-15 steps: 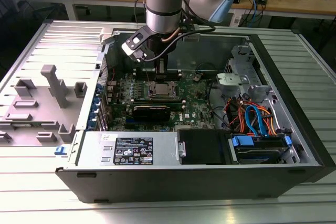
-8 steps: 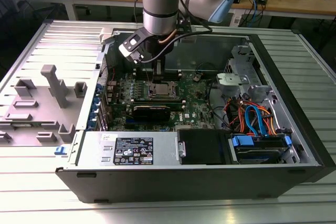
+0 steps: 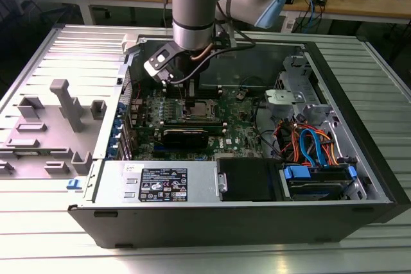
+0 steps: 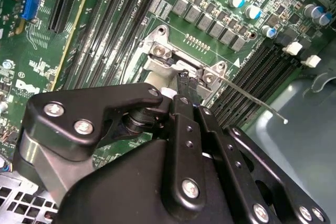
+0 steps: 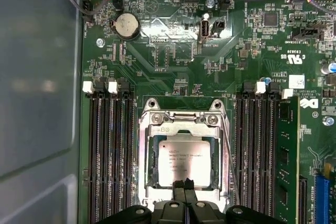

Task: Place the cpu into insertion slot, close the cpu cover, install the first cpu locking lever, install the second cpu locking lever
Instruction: 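Close the cpu cover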

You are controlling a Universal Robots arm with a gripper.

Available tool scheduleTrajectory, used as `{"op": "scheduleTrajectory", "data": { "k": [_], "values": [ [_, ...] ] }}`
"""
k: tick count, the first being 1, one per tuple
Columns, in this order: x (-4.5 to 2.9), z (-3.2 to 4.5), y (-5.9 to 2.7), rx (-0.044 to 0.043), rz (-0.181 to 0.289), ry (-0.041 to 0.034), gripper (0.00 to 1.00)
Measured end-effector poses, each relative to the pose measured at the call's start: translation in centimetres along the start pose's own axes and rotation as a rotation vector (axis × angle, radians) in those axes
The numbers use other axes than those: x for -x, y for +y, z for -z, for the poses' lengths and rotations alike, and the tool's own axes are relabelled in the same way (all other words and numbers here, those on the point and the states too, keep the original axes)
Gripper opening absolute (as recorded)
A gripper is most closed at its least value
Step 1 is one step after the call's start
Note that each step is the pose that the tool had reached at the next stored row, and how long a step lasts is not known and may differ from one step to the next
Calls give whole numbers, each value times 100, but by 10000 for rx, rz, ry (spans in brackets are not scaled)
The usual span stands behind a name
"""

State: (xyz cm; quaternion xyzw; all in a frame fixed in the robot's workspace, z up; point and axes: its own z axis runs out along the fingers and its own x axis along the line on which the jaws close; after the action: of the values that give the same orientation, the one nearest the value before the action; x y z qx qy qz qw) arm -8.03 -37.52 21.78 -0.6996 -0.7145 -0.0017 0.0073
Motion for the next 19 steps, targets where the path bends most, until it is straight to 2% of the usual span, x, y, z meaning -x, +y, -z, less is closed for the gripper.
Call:
{"op": "scheduleTrajectory", "data": {
  "k": [10,19],
  "values": [
    [-4,-101,-27,-1,0,-25,11],
    [-7,-25,-27,1,-2,-33,11]
  ]
}}
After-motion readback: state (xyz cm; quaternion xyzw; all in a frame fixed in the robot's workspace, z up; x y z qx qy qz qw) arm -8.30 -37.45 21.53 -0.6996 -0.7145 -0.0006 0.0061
